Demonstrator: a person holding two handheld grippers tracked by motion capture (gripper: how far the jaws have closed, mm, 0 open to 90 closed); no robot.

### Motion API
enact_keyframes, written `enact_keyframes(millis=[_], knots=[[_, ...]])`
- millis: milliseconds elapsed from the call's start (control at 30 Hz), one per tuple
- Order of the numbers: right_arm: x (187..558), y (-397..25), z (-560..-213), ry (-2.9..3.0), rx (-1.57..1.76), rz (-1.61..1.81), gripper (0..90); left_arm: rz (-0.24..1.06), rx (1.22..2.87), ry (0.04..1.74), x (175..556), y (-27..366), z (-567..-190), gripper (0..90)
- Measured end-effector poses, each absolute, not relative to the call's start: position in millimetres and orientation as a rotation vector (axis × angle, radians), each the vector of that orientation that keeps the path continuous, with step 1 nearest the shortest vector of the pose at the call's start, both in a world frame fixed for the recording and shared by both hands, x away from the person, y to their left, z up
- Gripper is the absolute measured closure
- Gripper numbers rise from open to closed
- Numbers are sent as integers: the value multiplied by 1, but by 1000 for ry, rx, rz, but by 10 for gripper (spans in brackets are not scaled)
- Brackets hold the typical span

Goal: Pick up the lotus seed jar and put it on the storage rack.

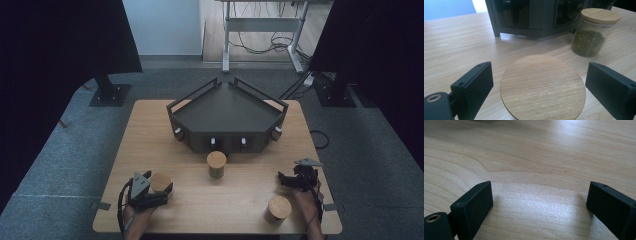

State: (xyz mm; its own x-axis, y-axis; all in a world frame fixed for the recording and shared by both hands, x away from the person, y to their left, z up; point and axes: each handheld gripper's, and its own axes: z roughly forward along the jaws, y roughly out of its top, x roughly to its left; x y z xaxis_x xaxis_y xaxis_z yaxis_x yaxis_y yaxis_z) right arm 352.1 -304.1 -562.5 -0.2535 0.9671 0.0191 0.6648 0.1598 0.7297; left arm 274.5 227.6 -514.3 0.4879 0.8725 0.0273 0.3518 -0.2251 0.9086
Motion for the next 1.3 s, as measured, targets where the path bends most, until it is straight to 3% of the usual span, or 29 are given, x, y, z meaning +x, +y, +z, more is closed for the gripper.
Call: enact_keyframes(millis=[533,1067,1300], knots=[[352,-304,-562,1986,1546,878,62,682,1826,1033,276,227,-520,105],[352,-304,-562,1986,1545,878,62,652,1852,1055,275,228,-523,228],[352,-304,-562,1986,1545,879,61,651,1850,1063,275,228,-523,239]])
